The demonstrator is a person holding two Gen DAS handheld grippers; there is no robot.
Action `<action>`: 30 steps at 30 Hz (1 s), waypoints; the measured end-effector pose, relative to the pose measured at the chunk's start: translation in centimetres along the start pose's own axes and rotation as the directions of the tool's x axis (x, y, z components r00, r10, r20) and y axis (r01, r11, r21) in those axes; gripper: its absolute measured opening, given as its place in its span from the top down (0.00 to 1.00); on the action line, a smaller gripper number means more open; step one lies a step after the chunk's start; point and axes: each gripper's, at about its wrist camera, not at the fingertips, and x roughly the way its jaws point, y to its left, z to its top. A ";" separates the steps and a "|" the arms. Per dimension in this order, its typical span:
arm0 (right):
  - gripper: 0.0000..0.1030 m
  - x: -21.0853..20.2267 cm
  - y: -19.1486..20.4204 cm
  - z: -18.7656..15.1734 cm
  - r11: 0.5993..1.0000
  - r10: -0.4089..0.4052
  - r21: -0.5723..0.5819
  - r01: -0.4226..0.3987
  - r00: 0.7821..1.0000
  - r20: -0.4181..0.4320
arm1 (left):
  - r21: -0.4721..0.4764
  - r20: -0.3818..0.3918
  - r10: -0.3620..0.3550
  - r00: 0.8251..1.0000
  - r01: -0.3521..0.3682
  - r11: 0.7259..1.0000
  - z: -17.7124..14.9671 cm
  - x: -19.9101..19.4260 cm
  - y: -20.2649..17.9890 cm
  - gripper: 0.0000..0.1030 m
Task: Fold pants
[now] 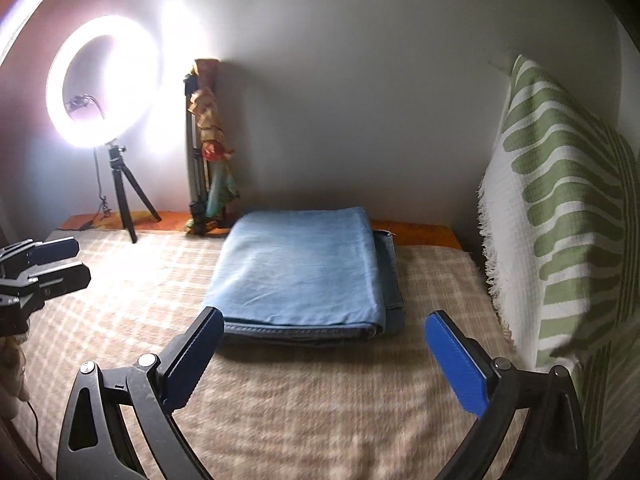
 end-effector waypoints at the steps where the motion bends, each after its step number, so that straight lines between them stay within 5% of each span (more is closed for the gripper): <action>1: 0.00 -0.7 0.3 -0.3 1.000 -0.001 0.001 0.001 1.000 0.006 | 0.000 0.000 0.000 1.000 0.000 1.000 -0.4 -0.5 -0.1 0.25; 13: 0.00 -7.2 3.4 -6.3 0.998 -0.003 0.062 0.001 1.000 0.026 | -0.011 0.022 0.036 0.999 -0.036 0.999 -6.0 -6.8 -1.1 0.22; 30: 0.00 -9.8 6.1 -9.7 0.996 -0.036 0.079 0.033 0.999 0.031 | -0.051 -0.004 0.096 0.995 -0.096 0.994 -10.4 -8.7 -1.9 0.22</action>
